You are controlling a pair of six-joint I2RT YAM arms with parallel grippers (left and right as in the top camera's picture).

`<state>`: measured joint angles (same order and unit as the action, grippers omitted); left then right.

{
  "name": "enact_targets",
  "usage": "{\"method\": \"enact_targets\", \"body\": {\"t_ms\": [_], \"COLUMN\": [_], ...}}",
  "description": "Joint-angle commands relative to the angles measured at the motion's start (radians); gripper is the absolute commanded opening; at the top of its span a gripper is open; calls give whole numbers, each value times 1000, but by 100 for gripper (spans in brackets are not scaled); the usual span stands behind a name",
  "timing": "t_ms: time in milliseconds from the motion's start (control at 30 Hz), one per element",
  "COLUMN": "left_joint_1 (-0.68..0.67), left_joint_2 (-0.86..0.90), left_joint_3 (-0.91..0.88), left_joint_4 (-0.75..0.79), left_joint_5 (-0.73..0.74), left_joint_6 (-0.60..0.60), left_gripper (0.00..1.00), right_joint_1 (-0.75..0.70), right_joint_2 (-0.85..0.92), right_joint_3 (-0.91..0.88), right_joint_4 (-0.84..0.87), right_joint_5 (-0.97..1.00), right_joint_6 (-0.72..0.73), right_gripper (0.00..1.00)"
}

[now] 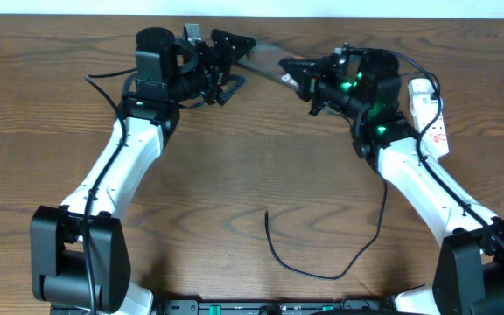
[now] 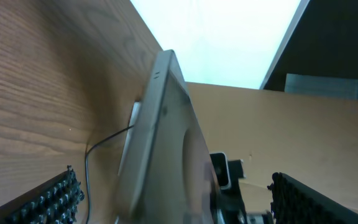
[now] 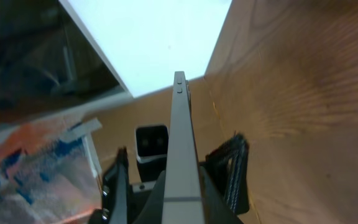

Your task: Plug charger to phone and switch on socket

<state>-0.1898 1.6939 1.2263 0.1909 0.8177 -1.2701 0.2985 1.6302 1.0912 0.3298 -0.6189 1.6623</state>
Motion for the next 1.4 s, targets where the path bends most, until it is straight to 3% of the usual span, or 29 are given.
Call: {"method": "enact_targets", "body": {"t_ms": [0, 433, 700, 833, 1133, 1367], "left_joint_1": [-25, -54, -54, -54, -54, -54], "left_joint_2": [-16, -16, -16, -16, -16, -16], "left_joint_3": [3, 3, 3, 3, 3, 3], "left_joint_4": [6, 29, 36, 37, 117, 134], "left_joint_5": [-71, -161, -225, -230, -235, -231], "left_joint_6": [18, 10, -117, -124, -188, -210], "left_gripper": [95, 94, 94, 94, 94, 83], "right_joint_1": [21, 48, 63, 63, 63, 63], "right_joint_2": [-7, -7, -7, -7, -7, -6], "right_joint_3": [20, 20, 20, 20, 20, 20], "right_joint_4": [27, 29, 61, 161, 160, 161], "right_joint_5": [-26, -39, -5, 3, -22, -24], "right_joint_6": [-36, -48, 18, 54, 87, 87], "right_gripper": [1, 1, 1, 1, 1, 1]}}
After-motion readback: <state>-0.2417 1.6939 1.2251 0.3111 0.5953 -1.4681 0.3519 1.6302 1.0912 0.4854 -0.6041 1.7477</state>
